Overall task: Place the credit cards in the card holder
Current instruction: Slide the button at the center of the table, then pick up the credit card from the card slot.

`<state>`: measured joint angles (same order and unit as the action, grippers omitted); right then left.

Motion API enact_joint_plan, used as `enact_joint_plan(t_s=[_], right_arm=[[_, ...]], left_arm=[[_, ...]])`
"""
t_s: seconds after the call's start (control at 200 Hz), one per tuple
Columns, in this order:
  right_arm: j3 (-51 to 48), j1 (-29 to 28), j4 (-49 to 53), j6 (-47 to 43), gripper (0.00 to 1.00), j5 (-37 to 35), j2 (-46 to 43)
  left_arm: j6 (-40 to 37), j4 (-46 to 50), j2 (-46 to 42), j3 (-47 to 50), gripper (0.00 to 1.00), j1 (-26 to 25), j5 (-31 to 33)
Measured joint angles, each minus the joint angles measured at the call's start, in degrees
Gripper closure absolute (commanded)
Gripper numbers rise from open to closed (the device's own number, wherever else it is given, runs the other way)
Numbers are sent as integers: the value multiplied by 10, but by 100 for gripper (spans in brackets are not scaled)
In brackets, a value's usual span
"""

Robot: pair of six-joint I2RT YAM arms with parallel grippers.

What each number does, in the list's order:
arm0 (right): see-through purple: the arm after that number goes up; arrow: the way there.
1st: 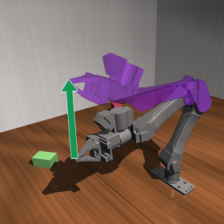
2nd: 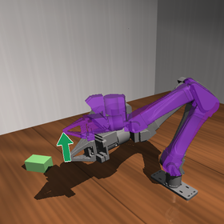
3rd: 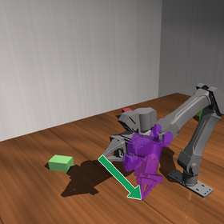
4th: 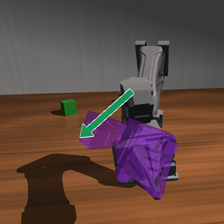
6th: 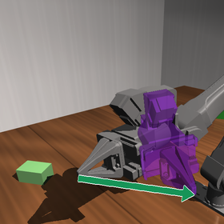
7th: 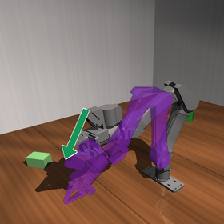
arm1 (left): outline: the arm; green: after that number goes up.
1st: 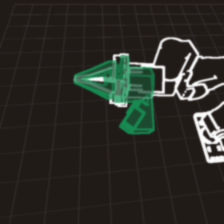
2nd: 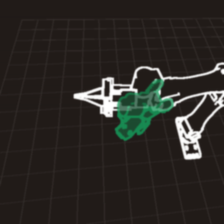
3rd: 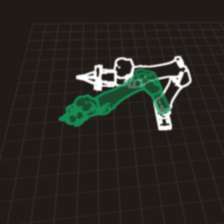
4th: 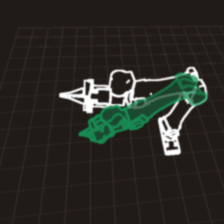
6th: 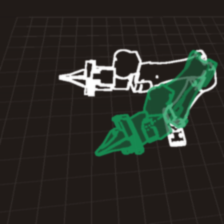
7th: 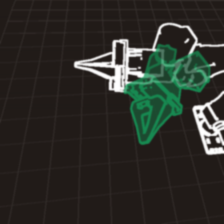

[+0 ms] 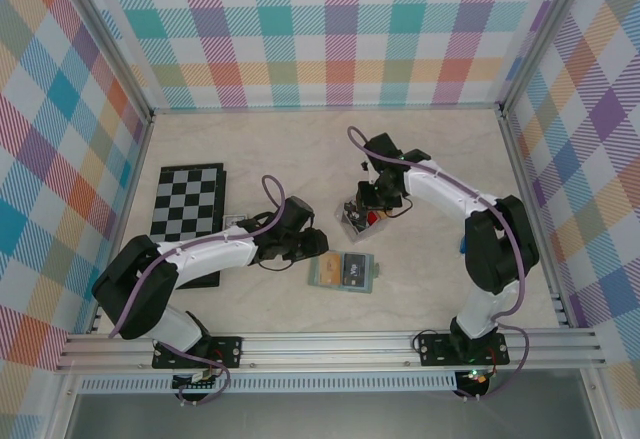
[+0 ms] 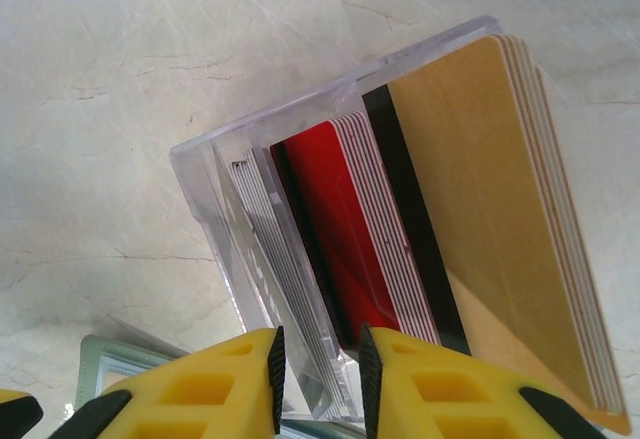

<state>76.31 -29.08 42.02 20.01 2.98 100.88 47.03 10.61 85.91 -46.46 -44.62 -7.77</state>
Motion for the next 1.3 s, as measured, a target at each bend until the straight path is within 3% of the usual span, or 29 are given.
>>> enact_joint_plan(t_s=[0.155, 0.455, 0.76, 0.895, 1.055, 1.3], right_arm=[[4, 0, -1, 0, 74, 8, 11], [6, -1, -1, -13, 90, 17, 18], [6, -2, 8, -16, 96, 23, -47], [-15, -2, -8, 1, 97, 34, -104], [-92, 6, -69, 69, 96, 67, -214], [-181, 25, -192, 210, 95, 101, -316]], left_arm=[[0, 0, 0, 0, 62, 2, -2], [-2, 0, 0, 0, 61, 3, -3], [-1, 0, -1, -1, 60, 11, -7], [14, -12, -7, -3, 48, 26, -31], [80, -108, -24, -1, 33, 63, -83], [192, -293, -19, -5, 30, 76, -137]])
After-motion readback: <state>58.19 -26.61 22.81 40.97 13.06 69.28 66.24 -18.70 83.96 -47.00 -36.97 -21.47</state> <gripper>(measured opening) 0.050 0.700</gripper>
